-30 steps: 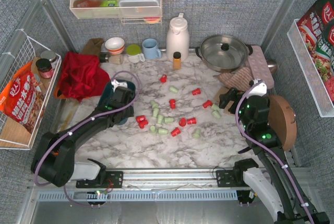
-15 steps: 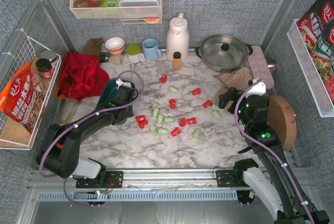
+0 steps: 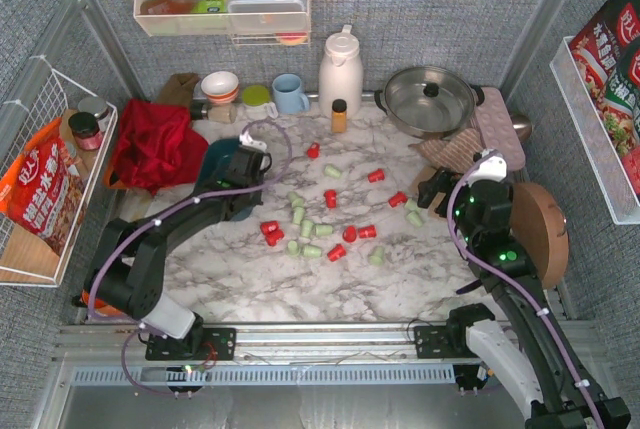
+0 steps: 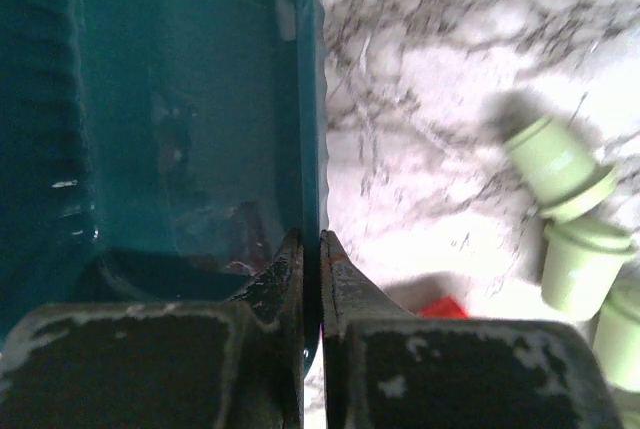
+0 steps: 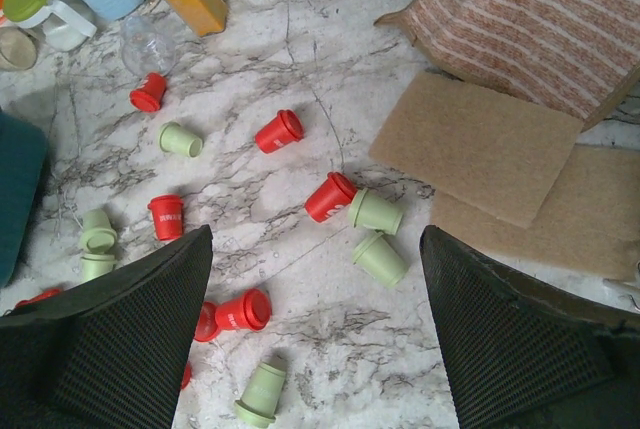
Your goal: Mix the coffee capsules in the storage basket
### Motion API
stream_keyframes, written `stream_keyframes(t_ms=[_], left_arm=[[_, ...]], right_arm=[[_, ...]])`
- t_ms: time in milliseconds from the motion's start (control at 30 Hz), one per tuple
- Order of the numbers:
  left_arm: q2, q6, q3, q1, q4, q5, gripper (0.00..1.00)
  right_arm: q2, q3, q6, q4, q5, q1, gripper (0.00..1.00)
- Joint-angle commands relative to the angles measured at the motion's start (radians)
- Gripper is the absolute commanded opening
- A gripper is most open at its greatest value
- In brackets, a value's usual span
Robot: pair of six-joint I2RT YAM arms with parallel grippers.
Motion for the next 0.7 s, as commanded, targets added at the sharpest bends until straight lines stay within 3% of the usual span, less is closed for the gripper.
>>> stream_keyframes(t_ms=[0, 233, 500, 667], left_arm=[[0.069, 0.094, 0.094, -0.004, 0.052, -0.008, 0.04], [0.273, 0.104, 0.313, -0.005, -0.032, -0.093, 0.04], [0.423, -0.073, 0.484, -0.001, -0.136, -0.142, 0.08], [0.424, -0.139, 0.472, 0.001, -0.13, -0.182, 0.25]], right_arm=[[0.006, 0.004, 0.001, 0.023, -0.004, 0.001, 0.89], [0.012, 0.002, 0.001, 0.026, -0.003, 0.001, 0.89], [0.031, -0.005, 0.006, 0.04, 0.004, 0.001, 0.9], [0.083, -0.016, 0.022, 0.064, -0.001, 0.001, 0.9]])
